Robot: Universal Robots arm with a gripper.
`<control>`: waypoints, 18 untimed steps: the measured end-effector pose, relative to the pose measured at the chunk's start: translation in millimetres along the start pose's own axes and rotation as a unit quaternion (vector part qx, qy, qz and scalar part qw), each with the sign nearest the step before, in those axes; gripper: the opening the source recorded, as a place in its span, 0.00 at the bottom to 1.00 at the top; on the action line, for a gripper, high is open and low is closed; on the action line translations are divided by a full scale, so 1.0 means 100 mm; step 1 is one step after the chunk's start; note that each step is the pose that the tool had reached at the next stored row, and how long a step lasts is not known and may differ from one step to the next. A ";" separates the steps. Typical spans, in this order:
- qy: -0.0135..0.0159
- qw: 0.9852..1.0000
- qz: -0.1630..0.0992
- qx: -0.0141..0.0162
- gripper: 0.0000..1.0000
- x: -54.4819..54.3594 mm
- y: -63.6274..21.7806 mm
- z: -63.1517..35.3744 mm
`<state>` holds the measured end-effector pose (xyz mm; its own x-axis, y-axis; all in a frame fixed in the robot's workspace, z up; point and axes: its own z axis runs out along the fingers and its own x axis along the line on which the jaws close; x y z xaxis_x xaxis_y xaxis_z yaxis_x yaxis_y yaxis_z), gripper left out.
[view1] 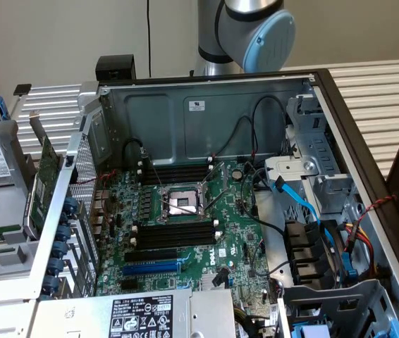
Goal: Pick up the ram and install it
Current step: 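Pick up the ram and move it above insertion slot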
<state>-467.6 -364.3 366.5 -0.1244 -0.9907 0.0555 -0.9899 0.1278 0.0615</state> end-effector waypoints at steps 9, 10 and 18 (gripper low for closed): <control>0.005 0.998 -0.065 0.022 0.10 0.00 -0.001 0.004; 0.005 0.997 -0.069 0.024 0.10 0.00 -0.001 0.004; 0.003 0.997 -0.070 0.026 0.17 0.00 0.000 0.005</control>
<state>-467.6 -364.4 366.0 0.0158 -0.9983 0.0567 -0.9997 -0.0148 0.0182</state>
